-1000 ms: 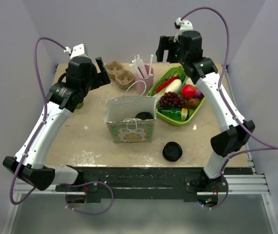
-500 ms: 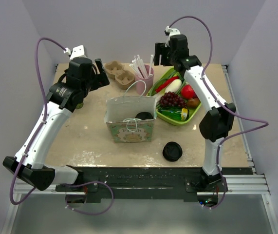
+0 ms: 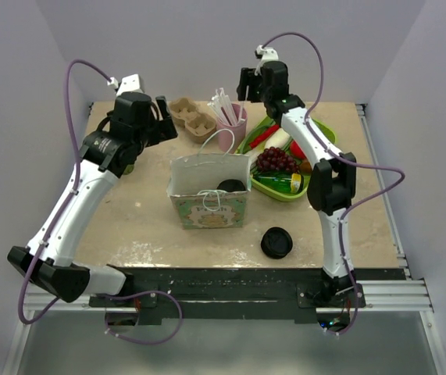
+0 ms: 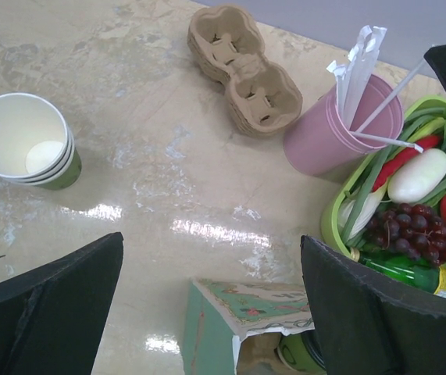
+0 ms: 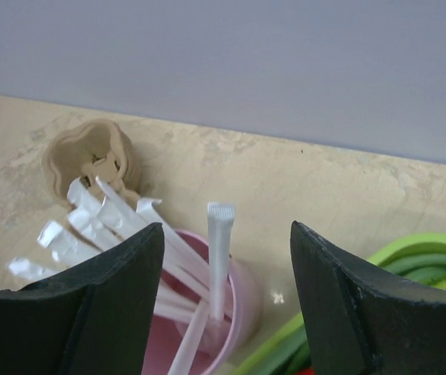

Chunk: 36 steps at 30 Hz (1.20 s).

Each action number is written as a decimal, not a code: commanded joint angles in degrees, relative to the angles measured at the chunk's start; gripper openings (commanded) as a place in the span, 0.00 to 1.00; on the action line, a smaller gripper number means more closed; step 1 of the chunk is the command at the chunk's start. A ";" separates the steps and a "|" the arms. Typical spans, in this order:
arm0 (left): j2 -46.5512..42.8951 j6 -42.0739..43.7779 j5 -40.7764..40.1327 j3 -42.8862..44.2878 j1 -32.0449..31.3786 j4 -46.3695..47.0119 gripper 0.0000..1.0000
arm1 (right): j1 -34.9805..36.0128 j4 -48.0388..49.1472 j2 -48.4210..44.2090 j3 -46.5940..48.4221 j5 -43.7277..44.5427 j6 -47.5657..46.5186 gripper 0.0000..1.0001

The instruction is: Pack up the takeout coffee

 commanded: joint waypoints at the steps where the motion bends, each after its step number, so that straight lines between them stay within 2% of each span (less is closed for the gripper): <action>1: 1.08 1.58 0.84 0.19 0.96 -0.76 1.00 | -0.10 6.54 4.46 6.56 0.94 1.61 0.67; 3: 1.08 1.67 0.57 0.19 1.13 -0.85 1.00 | -0.10 7.40 5.88 8.06 -0.20 1.52 0.65; 6: 0.90 1.75 0.31 -0.42 1.49 -0.68 1.00 | -0.10 9.60 6.24 6.93 -0.99 1.70 0.53; 7: 0.99 1.84 0.48 -0.68 1.75 -0.59 1.00 | -0.10 9.96 5.54 6.05 -2.21 1.70 0.38; 8: 0.99 2.02 0.92 -0.69 1.75 -0.59 1.00 | -0.01 9.61 5.02 5.87 -2.57 1.79 0.30; 10: 0.82 2.02 1.19 -0.95 1.84 -0.24 1.00 | -0.10 10.31 2.83 3.08 -3.63 1.17 0.17; 13: 0.38 2.45 2.41 -1.47 1.93 0.64 1.00 | -0.01 12.69 -3.32 -3.24 -3.28 0.12 0.07; 19: -0.33 2.37 3.82 -2.27 1.93 0.29 1.00 | 0.07 17.78 -16.86 -13.45 -3.02 -2.95 0.04; 24: -1.12 2.19 4.96 -2.80 1.93 0.03 1.00 | -0.01 15.24 -26.09 -16.45 -2.75 -5.32 0.00; 29: -2.52 2.02 6.37 -2.88 1.93 -0.15 1.00 | -0.01 11.37 -38.48 -20.40 -4.07 -6.74 0.00; 34: -4.63 1.93 6.55 -4.73 1.93 -0.15 1.00 | 0.07 10.32 -52.87 -25.94 -11.53 -6.04 0.00; 36: -5.33 1.93 6.55 -5.60 1.93 -0.06 1.00 | 0.07 6.55 -55.10 -25.69 -14.95 -4.90 0.00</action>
